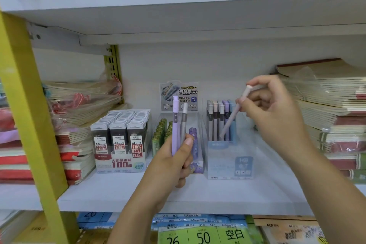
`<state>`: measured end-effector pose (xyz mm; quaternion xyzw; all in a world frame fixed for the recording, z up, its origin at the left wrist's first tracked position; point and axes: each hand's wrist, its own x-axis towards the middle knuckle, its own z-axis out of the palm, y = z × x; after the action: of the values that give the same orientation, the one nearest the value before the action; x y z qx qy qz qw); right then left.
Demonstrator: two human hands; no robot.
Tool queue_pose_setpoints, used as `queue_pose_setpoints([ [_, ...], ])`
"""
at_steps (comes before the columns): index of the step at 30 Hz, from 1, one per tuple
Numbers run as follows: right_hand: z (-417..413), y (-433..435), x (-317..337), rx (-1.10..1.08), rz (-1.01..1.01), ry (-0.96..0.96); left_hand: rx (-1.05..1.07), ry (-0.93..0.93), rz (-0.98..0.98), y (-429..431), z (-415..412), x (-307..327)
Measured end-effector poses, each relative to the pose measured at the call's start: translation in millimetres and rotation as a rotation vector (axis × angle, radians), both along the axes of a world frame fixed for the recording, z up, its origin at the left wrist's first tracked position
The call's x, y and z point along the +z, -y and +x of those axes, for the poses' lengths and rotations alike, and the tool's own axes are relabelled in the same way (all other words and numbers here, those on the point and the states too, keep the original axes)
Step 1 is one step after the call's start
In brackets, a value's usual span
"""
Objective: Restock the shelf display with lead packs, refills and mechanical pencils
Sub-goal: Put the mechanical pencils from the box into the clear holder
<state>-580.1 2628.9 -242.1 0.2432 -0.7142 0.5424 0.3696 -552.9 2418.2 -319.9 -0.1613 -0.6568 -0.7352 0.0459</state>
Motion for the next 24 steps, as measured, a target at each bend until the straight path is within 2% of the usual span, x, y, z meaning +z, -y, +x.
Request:
queue_pose_setpoints([
  [6,-17.3,9.7,-19.0,-0.094,0.190,0.006,-0.003,0.013,-0.004,-0.5,-1.2,-2.4],
  [19,-23.1,12.6,-22.2,-0.192,0.336,-0.042,0.002,0.001,-0.026,2.1,1.3,-1.3],
  [24,-24.6,11.1,-18.2,-0.363,0.502,-0.101,-0.002,-0.017,-0.030,0.2,3.6,0.2],
])
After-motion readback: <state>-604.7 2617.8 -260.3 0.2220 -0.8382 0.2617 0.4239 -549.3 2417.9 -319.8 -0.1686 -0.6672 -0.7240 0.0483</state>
